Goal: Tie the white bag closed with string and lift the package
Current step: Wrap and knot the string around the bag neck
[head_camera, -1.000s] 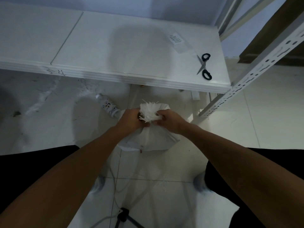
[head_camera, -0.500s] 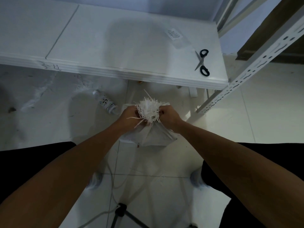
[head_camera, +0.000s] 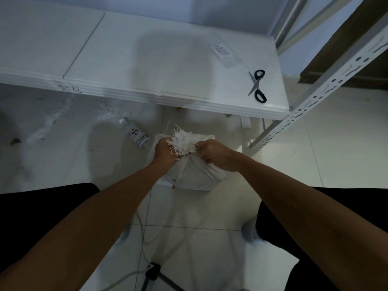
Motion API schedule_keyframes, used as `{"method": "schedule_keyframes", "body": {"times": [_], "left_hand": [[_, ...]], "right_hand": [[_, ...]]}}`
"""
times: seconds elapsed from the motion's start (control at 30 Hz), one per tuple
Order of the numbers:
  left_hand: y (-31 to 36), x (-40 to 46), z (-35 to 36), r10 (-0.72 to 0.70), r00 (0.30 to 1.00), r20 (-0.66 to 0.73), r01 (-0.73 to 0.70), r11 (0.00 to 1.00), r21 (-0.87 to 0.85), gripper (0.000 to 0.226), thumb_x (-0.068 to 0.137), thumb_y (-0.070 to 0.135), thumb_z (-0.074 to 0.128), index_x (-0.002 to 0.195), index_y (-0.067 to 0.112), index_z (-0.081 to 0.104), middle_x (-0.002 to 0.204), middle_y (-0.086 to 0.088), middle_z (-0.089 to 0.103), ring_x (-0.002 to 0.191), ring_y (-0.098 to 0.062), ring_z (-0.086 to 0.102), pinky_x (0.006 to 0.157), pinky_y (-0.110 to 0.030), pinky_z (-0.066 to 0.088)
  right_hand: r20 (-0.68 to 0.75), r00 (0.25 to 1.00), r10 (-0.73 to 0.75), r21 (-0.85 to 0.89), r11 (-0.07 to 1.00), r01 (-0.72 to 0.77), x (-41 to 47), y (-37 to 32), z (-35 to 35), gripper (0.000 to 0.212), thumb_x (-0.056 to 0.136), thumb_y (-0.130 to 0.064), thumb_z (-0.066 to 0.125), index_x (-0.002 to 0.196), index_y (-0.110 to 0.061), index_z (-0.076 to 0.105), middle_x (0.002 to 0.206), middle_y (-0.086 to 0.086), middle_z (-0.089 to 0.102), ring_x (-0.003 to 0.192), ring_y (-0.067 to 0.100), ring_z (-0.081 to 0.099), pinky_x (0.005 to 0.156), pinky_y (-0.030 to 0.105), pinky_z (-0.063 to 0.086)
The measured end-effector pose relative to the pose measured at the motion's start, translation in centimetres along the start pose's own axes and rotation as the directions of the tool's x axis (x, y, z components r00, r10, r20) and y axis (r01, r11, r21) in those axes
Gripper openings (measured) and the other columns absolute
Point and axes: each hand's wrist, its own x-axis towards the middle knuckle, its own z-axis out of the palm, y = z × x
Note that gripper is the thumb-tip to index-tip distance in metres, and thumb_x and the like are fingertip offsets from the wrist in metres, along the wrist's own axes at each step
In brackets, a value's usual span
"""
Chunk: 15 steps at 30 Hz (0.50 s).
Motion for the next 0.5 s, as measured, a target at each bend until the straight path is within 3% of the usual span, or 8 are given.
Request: {"method": "schedule_keyframes", "body": {"times": [0.07,0.13,0.23,0.27,0.3,0.37,0.43,0.5], "left_hand": [[-1.0,0.9,-0.3,0.001,1.000,0.017,-0.002,0.999,0.052,0.021,0.092,-0.014,0.042,0.106,-0.007,0.056,0.100,-0.015,0.061,0.093,-0.026,0.069,0.094,-0.047,0.052],[-1.3,0.9,-0.4,-0.111,0.993,0.033,0.109,0.991,0.076,0.040,0.087,-0.012,0.054,0.126,-0.007,0.047,0.119,-0.021,0.059,0.113,-0.035,0.059,0.100,-0.049,0.048],[-1.7,0.4,0.1,0.041,0.999,0.017,-0.044,0.971,0.234,0.050,0.079,-0.008,0.069,0.125,-0.004,0.053,0.117,-0.013,0.061,0.104,-0.018,0.056,0.088,-0.021,0.048],[-2.1,0.4,0.4,0.121,0.993,-0.009,-0.115,0.961,0.250,0.042,0.078,-0.002,0.072,0.119,-0.001,0.060,0.112,-0.012,0.064,0.101,-0.018,0.058,0.087,-0.022,0.050],[-2.3,0.5,0.8,0.178,0.983,-0.052,-0.158,0.951,0.264,0.033,0.079,0.005,0.072,0.111,0.004,0.064,0.108,-0.011,0.066,0.098,-0.021,0.062,0.087,-0.031,0.054],[-2.8,0.9,0.9,0.225,0.961,-0.161,-0.173,0.944,0.281,0.020,0.078,0.017,0.063,0.095,0.023,0.057,0.100,-0.012,0.065,0.086,-0.027,0.062,0.077,-0.046,0.054],[-1.8,0.7,0.9,0.265,0.935,-0.234,-0.187,0.932,0.309,0.025,0.072,0.015,0.060,0.086,0.028,0.043,0.092,-0.010,0.055,0.079,-0.025,0.054,0.070,-0.044,0.049],[-0.7,0.3,1.1,0.379,0.902,-0.208,-0.287,0.885,0.368,0.028,0.071,0.013,0.063,0.090,0.025,0.046,0.093,-0.003,0.049,0.083,-0.022,0.050,0.072,-0.036,0.044]], "right_hand": [[-0.100,0.991,0.092,0.202,0.977,-0.070,0.2,0.0,-1.5,0.021,0.090,0.006,0.042,0.092,-0.006,0.059,0.066,0.001,0.042,0.051,0.010,0.036,0.049,0.023,0.028],[-0.208,0.972,0.107,0.253,0.966,-0.052,0.4,0.4,-2.9,0.023,0.094,0.004,0.039,0.104,-0.004,0.058,0.066,0.003,0.042,0.051,0.011,0.035,0.048,0.023,0.027],[-0.273,0.962,-0.019,0.048,0.998,0.033,0.5,0.8,-2.8,0.028,0.093,0.002,0.040,0.110,-0.003,0.062,0.066,0.005,0.051,0.054,0.013,0.043,0.051,0.025,0.034],[-0.279,0.958,-0.061,-0.042,0.998,0.051,0.5,0.9,-2.4,0.028,0.091,0.002,0.042,0.108,-0.005,0.062,0.067,0.006,0.056,0.056,0.013,0.047,0.053,0.025,0.037],[-0.275,0.956,-0.102,-0.116,0.991,0.072,0.7,0.9,-1.9,0.028,0.088,0.003,0.044,0.106,-0.009,0.062,0.068,0.006,0.062,0.058,0.013,0.051,0.055,0.024,0.040],[-0.267,0.948,-0.171,-0.223,0.968,0.111,1.1,0.9,-1.0,0.032,0.081,0.007,0.045,0.099,-0.015,0.059,0.074,0.007,0.068,0.063,0.013,0.059,0.057,0.020,0.043],[-0.272,0.926,-0.262,-0.336,0.927,0.163,1.3,0.5,-0.4,0.026,0.080,0.007,0.050,0.090,-0.015,0.059,0.079,0.005,0.067,0.065,0.011,0.061,0.055,0.010,0.041],[-0.264,0.901,-0.346,-0.458,0.866,0.198,1.5,0.6,0.0,0.015,0.081,-0.001,0.057,0.080,-0.016,0.060,0.079,0.002,0.065,0.067,0.015,0.059,0.057,0.015,0.041]]}}
